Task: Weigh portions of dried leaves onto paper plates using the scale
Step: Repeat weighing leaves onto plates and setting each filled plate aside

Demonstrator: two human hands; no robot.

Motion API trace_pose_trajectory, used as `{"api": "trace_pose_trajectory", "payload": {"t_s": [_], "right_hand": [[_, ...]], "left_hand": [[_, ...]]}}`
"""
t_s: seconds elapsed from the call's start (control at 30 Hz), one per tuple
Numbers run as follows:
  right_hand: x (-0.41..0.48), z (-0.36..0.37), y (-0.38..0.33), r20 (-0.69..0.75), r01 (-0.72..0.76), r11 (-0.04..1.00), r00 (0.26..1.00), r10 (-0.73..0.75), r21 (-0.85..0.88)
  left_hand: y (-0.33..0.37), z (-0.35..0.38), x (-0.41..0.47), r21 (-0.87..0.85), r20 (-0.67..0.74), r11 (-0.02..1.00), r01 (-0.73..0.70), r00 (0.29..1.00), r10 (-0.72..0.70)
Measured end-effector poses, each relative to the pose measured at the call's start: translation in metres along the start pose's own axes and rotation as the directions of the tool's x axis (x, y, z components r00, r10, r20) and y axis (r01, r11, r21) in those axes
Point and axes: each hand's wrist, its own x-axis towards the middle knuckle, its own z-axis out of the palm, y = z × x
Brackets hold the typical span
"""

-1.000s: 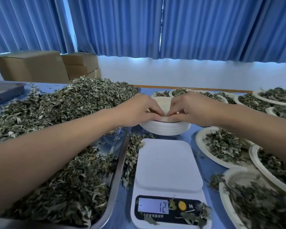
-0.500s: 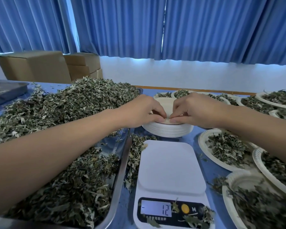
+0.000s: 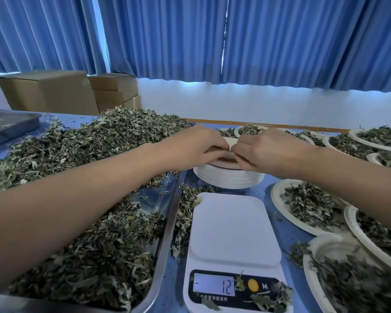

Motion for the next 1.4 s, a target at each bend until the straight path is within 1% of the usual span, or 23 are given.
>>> {"api": "trace_pose_trajectory", "payload": {"t_s": [0.03,0.07,0.13,0.23,0.33,0.43,0.6,0.97,1.13,1.27,1.4], "right_hand": [[0.000,-0.001,0.001,-0.042,-0.016,1.000,0.999,0.017,0.011],[0.001,-0.002,0.002,-0.051,-0.041,0.999,0.998,0.042,0.033],[0.004,-0.003,0.002,-0.040,-0.098,0.990,0.994,0.102,0.099],[0.003,-0.007,0.004,0.054,-0.168,0.949,0.986,0.159,0.266],[0.002,-0.017,0.005,0.175,-0.216,0.872,0.973,0.153,0.439],[0.000,-0.021,0.004,0.200,-0.231,0.831,0.969,0.147,0.506],[0.002,-0.020,0.004,0.215,-0.266,0.821,0.960,0.179,0.504],[0.004,-0.018,0.007,0.236,-0.285,0.797,0.954,0.183,0.533],[0.006,-0.021,0.008,0.248,-0.262,0.821,0.957,0.152,0.507],[0.011,-0.025,0.007,0.278,-0.198,0.906,0.956,0.094,0.375],[0.018,-0.029,0.002,0.369,-0.120,0.983,0.928,0.061,0.139]], "left_hand": [[0.001,-0.003,0.001,0.061,-0.001,0.998,-0.011,1.000,0.011],[0.003,-0.005,0.002,0.107,-0.002,0.994,-0.017,1.000,0.017],[0.004,-0.009,0.004,0.139,0.003,0.990,-0.011,1.000,0.011],[0.004,-0.013,0.001,0.086,0.014,0.996,-0.005,1.000,0.003],[0.003,-0.014,-0.005,-0.006,0.033,1.000,-0.003,0.999,0.003],[0.003,-0.013,-0.007,-0.018,0.038,1.000,-0.008,0.999,0.009],[0.003,-0.012,-0.007,-0.029,0.030,0.999,-0.025,0.999,0.026],[0.003,-0.013,-0.007,-0.061,0.029,0.998,-0.021,0.999,0.022],[0.003,-0.013,-0.007,-0.066,0.022,0.997,-0.037,0.999,0.038],[0.003,-0.014,-0.006,-0.051,0.022,0.997,-0.055,0.998,0.056],[0.003,-0.014,-0.005,-0.027,0.034,0.999,-0.037,0.999,0.038]]}}
